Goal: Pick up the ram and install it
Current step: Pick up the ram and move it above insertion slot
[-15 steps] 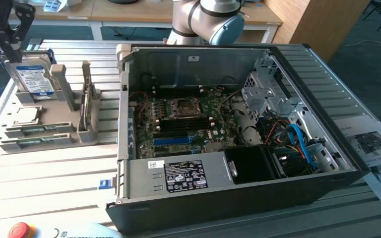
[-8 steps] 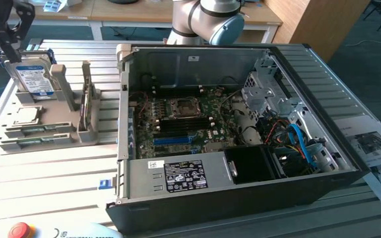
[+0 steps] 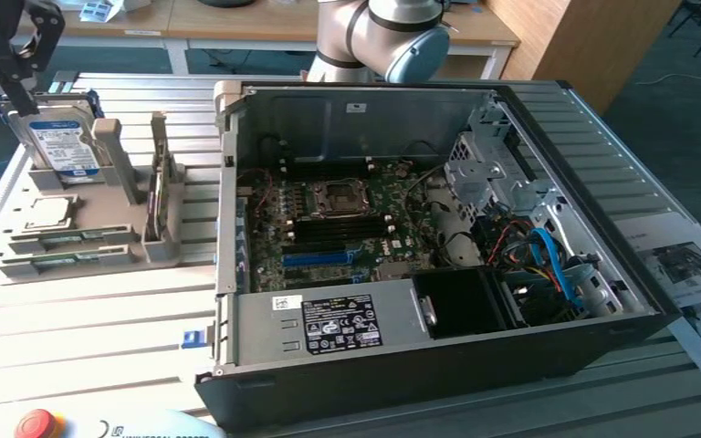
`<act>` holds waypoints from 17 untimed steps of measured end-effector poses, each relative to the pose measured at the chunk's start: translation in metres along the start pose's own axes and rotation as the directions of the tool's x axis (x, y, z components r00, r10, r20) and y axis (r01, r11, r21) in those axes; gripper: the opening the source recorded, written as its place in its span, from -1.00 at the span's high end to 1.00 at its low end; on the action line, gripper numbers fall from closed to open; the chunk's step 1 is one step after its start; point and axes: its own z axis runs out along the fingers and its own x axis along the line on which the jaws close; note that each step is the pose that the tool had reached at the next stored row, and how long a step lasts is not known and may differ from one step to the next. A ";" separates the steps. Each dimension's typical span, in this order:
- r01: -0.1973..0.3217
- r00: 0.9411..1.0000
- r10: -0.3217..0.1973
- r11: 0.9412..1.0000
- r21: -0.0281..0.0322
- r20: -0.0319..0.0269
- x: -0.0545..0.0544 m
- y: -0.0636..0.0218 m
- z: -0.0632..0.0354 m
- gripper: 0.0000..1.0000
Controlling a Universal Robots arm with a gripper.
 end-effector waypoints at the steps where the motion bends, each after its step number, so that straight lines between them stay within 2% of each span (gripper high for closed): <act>1: 0.019 1.000 -0.019 1.000 0.000 -0.001 0.000 0.0000 0.0000 0.79; 5: 0.090 0.996 -0.090 0.996 -0.002 -0.004 0.000 0.0000 0.0000 0.79; 9: 0.161 0.987 -0.161 0.987 -0.004 -0.007 0.000 0.0000 0.0000 0.79; 13: 0.231 0.973 -0.231 0.973 -0.007 -0.009 0.000 0.0000 0.0000 0.79; 17: 0.302 0.953 -0.302 0.953 -0.009 -0.012 0.000 0.0000 0.0000 0.79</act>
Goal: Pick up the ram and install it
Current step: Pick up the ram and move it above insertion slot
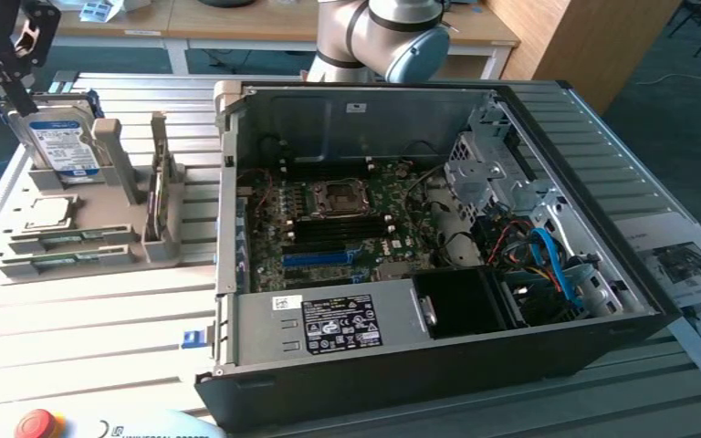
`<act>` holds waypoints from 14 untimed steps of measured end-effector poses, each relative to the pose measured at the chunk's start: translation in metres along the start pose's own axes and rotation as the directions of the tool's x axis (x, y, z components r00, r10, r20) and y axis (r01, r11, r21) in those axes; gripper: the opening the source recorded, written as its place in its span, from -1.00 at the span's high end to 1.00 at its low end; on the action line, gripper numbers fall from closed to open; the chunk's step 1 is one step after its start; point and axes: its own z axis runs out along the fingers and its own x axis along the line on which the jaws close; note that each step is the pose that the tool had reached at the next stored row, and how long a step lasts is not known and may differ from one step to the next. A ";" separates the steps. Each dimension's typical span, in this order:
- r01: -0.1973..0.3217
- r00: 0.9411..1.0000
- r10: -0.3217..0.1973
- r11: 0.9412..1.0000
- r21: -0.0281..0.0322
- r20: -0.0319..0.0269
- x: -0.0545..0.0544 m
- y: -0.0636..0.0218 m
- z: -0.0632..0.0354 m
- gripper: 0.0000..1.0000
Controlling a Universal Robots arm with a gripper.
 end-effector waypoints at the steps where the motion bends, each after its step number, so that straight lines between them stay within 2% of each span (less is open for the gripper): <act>1: 0.018 1.000 -0.018 1.000 0.000 -0.001 0.000 0.0000 0.0000 0.79; 4: 0.073 0.997 -0.073 0.997 -0.002 -0.003 0.000 0.0000 0.0000 0.79; 8: 0.144 0.990 -0.144 0.990 -0.004 -0.006 0.000 0.0000 0.0000 0.79; 10: 0.180 0.984 -0.180 0.984 -0.005 -0.007 0.000 0.0000 0.0000 0.79; 14: 0.251 0.968 -0.251 0.968 -0.007 -0.010 0.000 0.0000 0.0001 0.79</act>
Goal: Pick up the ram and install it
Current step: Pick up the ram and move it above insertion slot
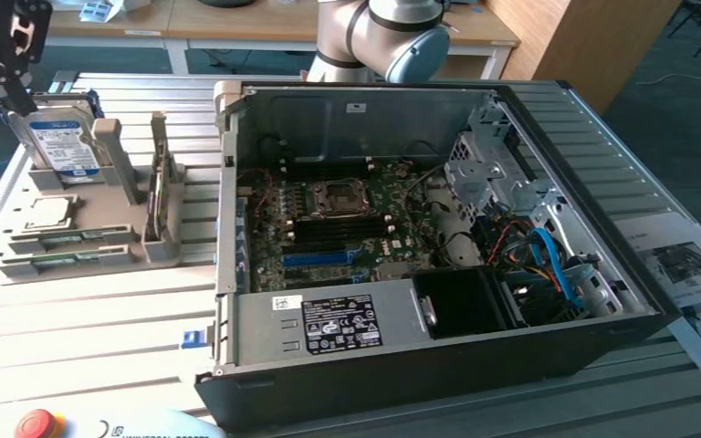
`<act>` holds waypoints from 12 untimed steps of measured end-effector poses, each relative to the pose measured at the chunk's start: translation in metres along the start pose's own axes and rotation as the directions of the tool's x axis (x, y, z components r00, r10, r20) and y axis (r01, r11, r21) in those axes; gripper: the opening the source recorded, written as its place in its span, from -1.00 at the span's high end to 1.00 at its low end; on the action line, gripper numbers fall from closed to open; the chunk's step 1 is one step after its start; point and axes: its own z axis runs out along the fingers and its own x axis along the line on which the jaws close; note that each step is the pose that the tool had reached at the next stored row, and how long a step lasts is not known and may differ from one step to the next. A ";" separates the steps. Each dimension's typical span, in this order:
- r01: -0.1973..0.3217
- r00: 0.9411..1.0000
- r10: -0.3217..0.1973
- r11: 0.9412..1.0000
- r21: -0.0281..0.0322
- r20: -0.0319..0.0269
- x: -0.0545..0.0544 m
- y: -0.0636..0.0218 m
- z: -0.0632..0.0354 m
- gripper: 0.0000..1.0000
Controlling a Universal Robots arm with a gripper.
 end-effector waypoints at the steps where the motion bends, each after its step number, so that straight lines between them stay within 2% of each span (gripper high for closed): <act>1: 0.018 1.000 -0.018 1.000 0.000 -0.001 0.000 0.0000 0.0000 0.79; 4: 0.073 0.997 -0.073 0.997 -0.002 -0.003 0.000 0.0000 0.0001 0.79; 7: 0.127 0.992 -0.127 0.992 -0.003 -0.005 0.000 0.0000 0.0001 0.79; 12: 0.216 0.976 -0.216 0.976 -0.006 -0.009 0.000 -0.0001 0.0002 0.79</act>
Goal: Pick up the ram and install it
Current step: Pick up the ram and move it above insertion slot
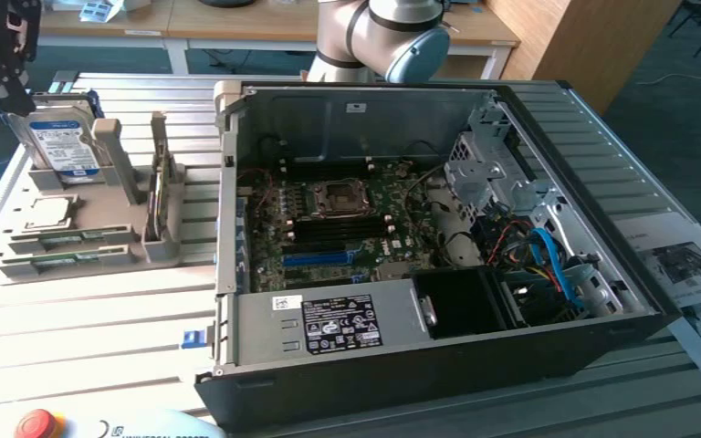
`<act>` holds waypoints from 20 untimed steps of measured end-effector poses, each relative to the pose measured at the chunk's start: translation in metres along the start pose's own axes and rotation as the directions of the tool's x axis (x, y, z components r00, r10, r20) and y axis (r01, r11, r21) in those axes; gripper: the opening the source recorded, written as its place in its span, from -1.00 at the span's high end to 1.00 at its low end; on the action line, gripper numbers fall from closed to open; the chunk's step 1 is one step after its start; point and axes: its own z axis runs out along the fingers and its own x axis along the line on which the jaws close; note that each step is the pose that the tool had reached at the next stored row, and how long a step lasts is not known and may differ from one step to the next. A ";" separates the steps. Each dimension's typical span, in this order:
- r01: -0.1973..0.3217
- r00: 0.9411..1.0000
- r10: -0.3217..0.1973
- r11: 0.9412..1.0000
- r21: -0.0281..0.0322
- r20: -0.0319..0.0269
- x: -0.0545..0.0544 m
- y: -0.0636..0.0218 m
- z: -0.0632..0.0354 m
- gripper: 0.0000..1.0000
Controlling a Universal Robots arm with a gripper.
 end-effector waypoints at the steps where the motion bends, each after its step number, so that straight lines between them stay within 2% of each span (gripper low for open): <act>1: 0.018 1.000 -0.018 1.000 0.000 -0.001 0.000 0.0000 0.0000 0.79; 4: 0.073 0.997 -0.073 0.997 -0.002 -0.003 0.000 0.0000 0.0001 0.79; 7: 0.127 0.992 -0.127 0.992 -0.003 -0.005 0.000 0.0000 0.0002 0.79; 10: 0.180 0.984 -0.180 0.984 -0.005 -0.008 0.000 0.0000 0.0003 0.79; 13: 0.232 0.973 -0.232 0.973 -0.006 -0.010 0.000 0.0000 0.0003 0.79; 18: 0.238 0.971 -0.238 0.971 -0.007 -0.010 0.000 0.0000 0.0003 0.79; 20: 0.247 0.969 -0.248 0.969 -0.007 -0.010 0.000 0.0000 0.0003 0.79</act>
